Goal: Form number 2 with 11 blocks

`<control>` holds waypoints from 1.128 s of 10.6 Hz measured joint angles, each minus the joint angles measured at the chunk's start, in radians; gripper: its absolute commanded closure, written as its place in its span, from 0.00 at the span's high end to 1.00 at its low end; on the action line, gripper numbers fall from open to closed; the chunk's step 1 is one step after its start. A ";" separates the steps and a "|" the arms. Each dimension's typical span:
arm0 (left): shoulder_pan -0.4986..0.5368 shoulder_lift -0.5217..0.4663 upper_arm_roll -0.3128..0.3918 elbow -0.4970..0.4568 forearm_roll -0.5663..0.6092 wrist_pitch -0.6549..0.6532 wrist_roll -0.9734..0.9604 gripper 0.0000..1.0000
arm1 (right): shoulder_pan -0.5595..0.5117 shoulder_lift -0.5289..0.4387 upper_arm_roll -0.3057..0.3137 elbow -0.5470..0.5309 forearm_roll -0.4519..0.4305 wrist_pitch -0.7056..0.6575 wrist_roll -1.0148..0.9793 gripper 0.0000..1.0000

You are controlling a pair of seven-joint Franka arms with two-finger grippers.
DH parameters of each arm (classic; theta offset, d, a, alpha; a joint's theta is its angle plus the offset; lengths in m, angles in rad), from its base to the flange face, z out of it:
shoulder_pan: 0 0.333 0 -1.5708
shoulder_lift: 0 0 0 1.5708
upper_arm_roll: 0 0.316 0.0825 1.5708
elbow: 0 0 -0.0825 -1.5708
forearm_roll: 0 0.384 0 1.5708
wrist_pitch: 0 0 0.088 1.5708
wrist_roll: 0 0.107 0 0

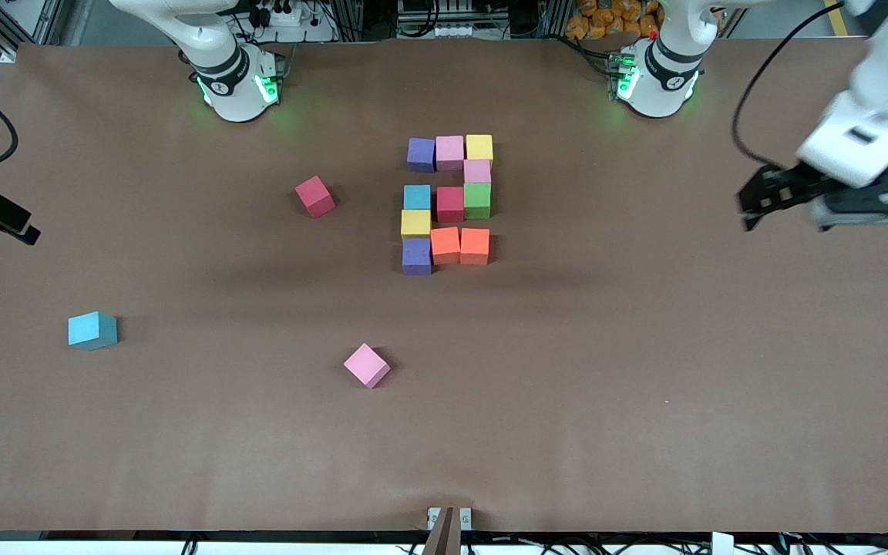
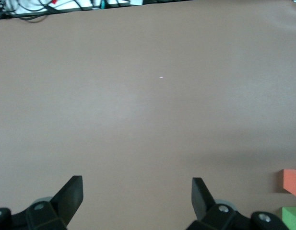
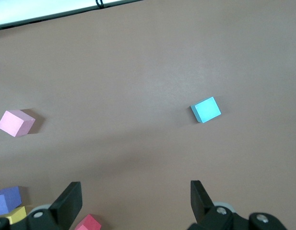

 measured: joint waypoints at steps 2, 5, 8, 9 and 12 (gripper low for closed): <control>0.001 0.000 0.026 0.055 -0.024 -0.035 0.007 1.00 | 0.000 -0.002 0.000 0.000 -0.001 -0.017 -0.001 1.00; 0.001 0.028 0.066 0.112 -0.067 -0.112 0.034 1.00 | 0.000 -0.003 0.000 0.000 -0.001 -0.021 -0.001 1.00; -0.030 0.104 0.088 0.191 -0.067 -0.162 0.048 1.00 | 0.000 -0.003 0.000 0.000 -0.002 -0.022 -0.001 1.00; -0.035 0.116 0.092 0.203 -0.067 -0.166 0.048 1.00 | 0.000 -0.003 0.000 0.000 -0.002 -0.022 -0.001 1.00; -0.038 0.123 0.093 0.210 -0.073 -0.182 0.048 1.00 | -0.001 -0.003 -0.001 0.001 -0.001 -0.022 -0.001 1.00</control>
